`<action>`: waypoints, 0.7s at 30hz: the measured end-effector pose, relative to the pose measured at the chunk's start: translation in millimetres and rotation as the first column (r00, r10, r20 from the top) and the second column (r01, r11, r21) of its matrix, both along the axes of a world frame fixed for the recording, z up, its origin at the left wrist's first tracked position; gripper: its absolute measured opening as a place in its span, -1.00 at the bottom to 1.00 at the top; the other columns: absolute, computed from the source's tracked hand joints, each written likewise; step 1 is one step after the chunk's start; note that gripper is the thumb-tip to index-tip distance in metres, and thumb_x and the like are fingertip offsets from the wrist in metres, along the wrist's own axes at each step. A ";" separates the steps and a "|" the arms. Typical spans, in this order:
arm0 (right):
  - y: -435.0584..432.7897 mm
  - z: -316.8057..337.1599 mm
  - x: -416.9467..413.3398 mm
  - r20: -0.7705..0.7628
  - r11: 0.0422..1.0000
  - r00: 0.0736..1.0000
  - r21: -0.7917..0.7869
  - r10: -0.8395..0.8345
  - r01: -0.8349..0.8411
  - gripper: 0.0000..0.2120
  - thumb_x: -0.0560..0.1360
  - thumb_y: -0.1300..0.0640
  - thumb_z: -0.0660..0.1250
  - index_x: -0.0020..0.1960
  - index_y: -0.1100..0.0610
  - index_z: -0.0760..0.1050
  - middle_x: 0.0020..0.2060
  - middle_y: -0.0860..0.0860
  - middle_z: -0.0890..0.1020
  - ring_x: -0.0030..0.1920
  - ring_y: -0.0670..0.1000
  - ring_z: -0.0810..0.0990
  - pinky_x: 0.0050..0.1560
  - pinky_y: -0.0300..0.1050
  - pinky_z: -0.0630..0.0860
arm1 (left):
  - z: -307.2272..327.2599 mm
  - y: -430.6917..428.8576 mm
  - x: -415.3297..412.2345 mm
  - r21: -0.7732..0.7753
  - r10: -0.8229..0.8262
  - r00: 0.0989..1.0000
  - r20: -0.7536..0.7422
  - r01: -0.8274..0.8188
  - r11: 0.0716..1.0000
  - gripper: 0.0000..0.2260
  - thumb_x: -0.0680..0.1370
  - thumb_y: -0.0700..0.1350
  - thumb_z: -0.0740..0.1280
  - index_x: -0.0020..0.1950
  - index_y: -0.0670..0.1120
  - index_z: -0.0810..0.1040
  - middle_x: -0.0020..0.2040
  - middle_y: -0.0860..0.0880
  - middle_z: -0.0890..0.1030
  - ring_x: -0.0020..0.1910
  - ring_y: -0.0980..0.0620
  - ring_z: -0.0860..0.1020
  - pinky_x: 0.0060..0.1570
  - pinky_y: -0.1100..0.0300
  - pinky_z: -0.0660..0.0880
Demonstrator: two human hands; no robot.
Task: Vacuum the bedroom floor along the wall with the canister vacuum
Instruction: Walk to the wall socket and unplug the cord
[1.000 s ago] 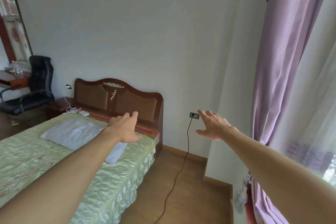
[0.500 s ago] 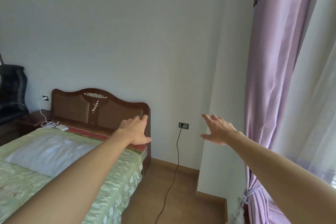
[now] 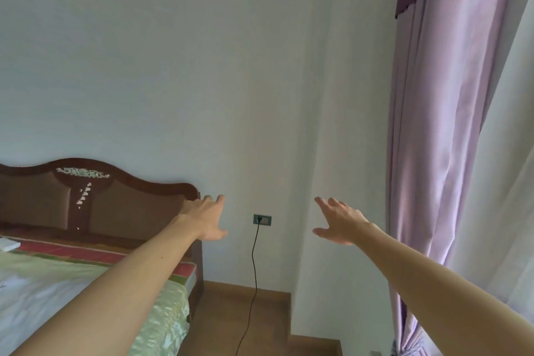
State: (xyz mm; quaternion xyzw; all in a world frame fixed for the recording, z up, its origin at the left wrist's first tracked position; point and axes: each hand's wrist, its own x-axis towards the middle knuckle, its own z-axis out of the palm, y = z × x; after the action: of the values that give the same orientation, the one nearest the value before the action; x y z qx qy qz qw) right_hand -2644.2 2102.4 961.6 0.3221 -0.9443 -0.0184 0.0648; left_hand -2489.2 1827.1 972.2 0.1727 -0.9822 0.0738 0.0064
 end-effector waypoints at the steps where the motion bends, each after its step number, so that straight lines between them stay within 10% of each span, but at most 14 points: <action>1: -3.4 -0.4 -7.4 0.001 1.000 1.000 0.002 -0.007 0.007 -0.25 0.53 -0.21 0.28 0.55 0.04 0.03 0.29 0.10 0.40 0.29 0.17 0.43 0.10 0.10 0.51 | -1.7 -5.7 -8.3 -0.002 -0.004 1.000 0.006 0.004 1.000 -0.24 0.52 0.20 0.32 0.57 -0.09 0.08 0.37 -0.14 0.42 0.29 -0.18 0.49 0.22 -0.06 0.46; 21: -128.6 -31.9 -247.9 0.066 0.996 0.994 -0.018 0.088 -0.087 -0.28 0.56 -0.18 0.26 0.55 0.04 0.01 0.33 0.09 0.39 0.27 0.13 0.44 0.19 0.05 0.48 | -35.6 -103.3 -243.5 0.032 0.068 0.995 0.078 -0.071 0.997 -0.29 0.52 0.18 0.30 0.55 -0.09 0.11 0.35 -0.14 0.43 0.26 -0.19 0.51 0.10 0.01 0.45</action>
State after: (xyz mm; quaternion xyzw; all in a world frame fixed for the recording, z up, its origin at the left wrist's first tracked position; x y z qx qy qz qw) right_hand -2892.2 1973.8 929.7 0.3630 -0.9311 0.0023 0.0364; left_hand -2732.7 1723.8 936.6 0.2040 -0.9762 0.0633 -0.0370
